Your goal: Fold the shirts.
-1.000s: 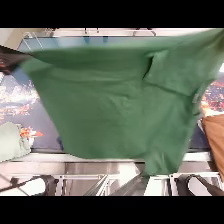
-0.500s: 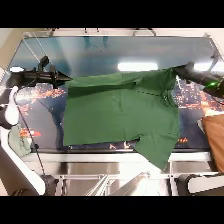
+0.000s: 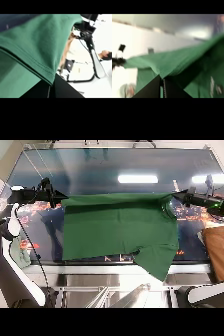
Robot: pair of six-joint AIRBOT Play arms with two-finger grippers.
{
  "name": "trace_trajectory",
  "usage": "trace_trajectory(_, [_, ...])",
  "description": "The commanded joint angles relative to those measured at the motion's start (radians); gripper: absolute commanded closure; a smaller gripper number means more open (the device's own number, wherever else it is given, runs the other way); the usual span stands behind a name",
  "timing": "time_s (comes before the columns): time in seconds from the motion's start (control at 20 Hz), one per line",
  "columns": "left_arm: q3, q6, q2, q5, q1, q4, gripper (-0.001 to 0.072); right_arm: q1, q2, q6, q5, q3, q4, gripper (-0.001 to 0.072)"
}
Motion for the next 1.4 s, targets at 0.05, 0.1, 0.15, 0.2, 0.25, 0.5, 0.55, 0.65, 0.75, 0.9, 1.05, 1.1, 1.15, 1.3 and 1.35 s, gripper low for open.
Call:
trace_trajectory(0.05, [-0.054,-0.031,0.027,-0.079,0.004,0.101,0.0701,-0.012,0.001,0.16,0.064,-0.001,-0.338,0.0683])
trace_trajectory(0.1, [-0.064,-0.055,0.031,-0.08,0.0,0.162,0.0701,-0.01,0.001,0.18,0.061,-0.004,-0.389,0.0683])
trace_trajectory(0.15, [-0.073,-0.074,0.031,-0.08,-0.004,0.228,0.0702,-0.007,0.001,0.193,0.056,-0.004,-0.435,0.0683])
trace_trajectory(0.2, [-0.081,-0.079,0.031,-0.079,-0.013,0.285,0.0703,-0.005,0.001,0.202,0.045,-0.004,-0.461,0.0682])
trace_trajectory(0.25, [-0.086,-0.079,0.031,-0.076,-0.021,0.342,0.0702,-0.004,0.001,0.201,0.035,-0.004,-0.466,0.0682])
trace_trajectory(0.5, [-0.088,-0.148,0.04,-0.082,-0.05,0.397,0.0265,0.0,0.005,0.254,-0.014,-0.002,-0.469,0.0399])
trace_trajectory(0.55, [-0.088,-0.179,0.054,-0.083,-0.05,0.397,0.0032,-0.008,0.017,0.265,-0.014,-0.002,-0.473,0.0399])
trace_trajectory(0.65, [-0.095,-0.179,0.11,-0.083,-0.046,0.402,0.0008,-0.024,0.071,0.269,-0.006,-0.002,-0.501,0.0399])
trace_trajectory(0.75, [-0.157,-0.121,0.206,-0.081,-0.037,0.402,0.0009,-0.037,0.152,0.303,0.003,-0.003,-0.577,0.0405])
trace_trajectory(0.9, [-0.368,-0.035,0.394,-0.073,-0.011,0.432,0.0009,-0.039,0.314,0.321,0.05,-0.083,-0.64,0.0424])
trace_trajectory(1.05, [-0.674,0.065,0.612,0.01,0.032,0.48,0.0008,-0.036,0.532,0.321,-0.026,-0.31,-0.627,0.0476])
trace_trajectory(1.1, [-0.78,0.099,0.68,0.053,0.051,0.48,0.0008,-0.034,0.607,0.319,-0.067,-0.397,-0.605,0.0476])
trace_trajectory(1.15, [-0.874,0.118,0.736,0.104,0.071,0.479,0.0009,-0.033,0.673,0.293,-0.104,-0.471,-0.577,0.0476])
trace_trajectory(1.3, [-1.123,0.122,0.858,0.216,0.12,0.481,0.0009,-0.033,0.829,0.232,-0.148,-0.634,-0.475,0.0476])
trace_trajectory(1.35, [-1.183,0.124,0.883,0.246,0.129,0.493,0.0009,-0.033,0.867,0.218,-0.14,-0.661,-0.449,0.0476])
